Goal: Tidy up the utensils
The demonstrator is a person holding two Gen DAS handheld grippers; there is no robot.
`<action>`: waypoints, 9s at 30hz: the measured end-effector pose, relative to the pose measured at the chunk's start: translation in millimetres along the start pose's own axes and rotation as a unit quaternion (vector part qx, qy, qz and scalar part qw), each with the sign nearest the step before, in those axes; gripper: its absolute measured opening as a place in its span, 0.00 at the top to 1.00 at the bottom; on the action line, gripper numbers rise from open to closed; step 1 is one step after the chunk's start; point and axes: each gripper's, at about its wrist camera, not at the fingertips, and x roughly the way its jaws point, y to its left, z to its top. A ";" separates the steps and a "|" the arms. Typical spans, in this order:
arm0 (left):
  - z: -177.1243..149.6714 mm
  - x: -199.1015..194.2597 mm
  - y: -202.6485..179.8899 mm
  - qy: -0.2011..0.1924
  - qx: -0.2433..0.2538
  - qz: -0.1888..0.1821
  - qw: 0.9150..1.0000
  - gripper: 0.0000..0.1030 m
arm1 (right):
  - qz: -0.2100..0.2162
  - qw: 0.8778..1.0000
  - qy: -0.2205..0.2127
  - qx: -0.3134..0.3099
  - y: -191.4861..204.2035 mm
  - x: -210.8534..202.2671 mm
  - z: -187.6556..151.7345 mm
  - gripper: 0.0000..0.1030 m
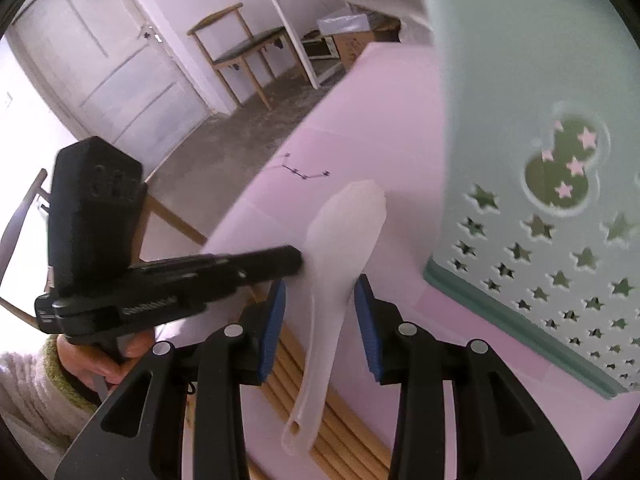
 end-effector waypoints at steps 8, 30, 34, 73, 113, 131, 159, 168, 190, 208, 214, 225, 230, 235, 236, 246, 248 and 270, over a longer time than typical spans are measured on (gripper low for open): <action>-0.4 -0.1 0.5 0.006 0.001 -0.009 1.000 1.00 | -0.026 0.999 -0.002 -0.045 22.4 4.0 1.3 0.84; -17.9 -28.6 -12.3 -0.004 0.025 0.015 1.000 1.00 | -0.234 0.939 0.008 -0.251 50.4 -66.0 -48.9 0.96; -29.3 -36.2 -26.3 -0.002 0.046 0.020 0.999 1.00 | -0.324 0.894 0.042 -0.308 50.8 -71.6 -101.3 0.96; -74.6 -7.3 -93.3 0.030 0.161 0.030 0.986 0.96 | 0.074 0.993 0.032 0.089 -108.0 -99.5 -98.3 0.86; -66.2 -19.5 -80.6 0.004 0.132 0.039 0.990 0.96 | -0.242 0.888 -0.383 -0.079 -59.5 -210.3 4.1 0.97; -41.5 -41.3 -97.5 -0.050 0.173 0.085 0.980 0.96 | -0.182 0.904 -0.373 0.106 -76.5 -280.2 -126.6 0.37; -68.2 -0.1 -101.4 0.103 0.275 0.174 0.940 1.00 | -0.030 0.970 -0.076 0.229 -22.3 -89.9 -137.0 0.76; -97.7 -15.1 -96.5 0.138 0.194 0.083 0.968 1.00 | -0.041 0.966 -0.079 0.243 -38.8 -87.7 -123.8 0.76; -121.2 -9.3 -131.0 0.102 0.183 0.038 0.977 0.79 | -0.114 0.972 -0.066 0.197 -42.6 -109.5 -137.1 0.88; -119.4 10.3 -146.9 0.053 0.260 0.158 0.951 0.76 | -0.119 0.974 -0.070 0.180 -45.6 -113.3 -140.7 0.90; -113.5 9.2 -140.9 0.044 0.272 0.182 0.944 0.78 | -0.128 0.975 -0.074 0.164 -43.6 -112.3 -139.4 0.91; -118.5 -3.0 -136.3 0.060 0.253 0.190 0.947 0.95 | -0.137 0.973 -0.080 0.169 -46.8 -125.1 -155.8 0.93; -132.3 -27.9 -126.0 0.093 0.240 0.177 0.950 0.95 | -0.141 0.971 -0.065 0.179 -47.0 -143.6 -179.7 0.93; -132.5 -34.4 -119.2 0.100 0.225 0.176 0.953 0.93 | -0.139 0.974 -0.043 0.171 -44.4 -150.0 -188.6 0.92; -131.9 -33.0 -119.4 0.099 0.226 0.176 0.953 0.93 | -0.143 0.975 -0.041 0.165 -43.8 -149.5 -187.2 0.92; -112.0 -1.7 -135.0 0.085 0.271 0.200 0.938 0.88 | -0.155 0.978 -0.045 0.135 -49.9 -137.3 -160.3 0.85; -110.4 4.3 -138.4 0.079 0.286 0.211 0.931 0.88 | -0.160 0.978 -0.047 0.128 -49.3 -134.0 -154.7 0.85; -107.2 18.5 -149.3 0.059 0.311 0.243 0.917 0.95 | -0.194 0.975 -0.043 0.095 -43.9 -126.7 -143.7 0.93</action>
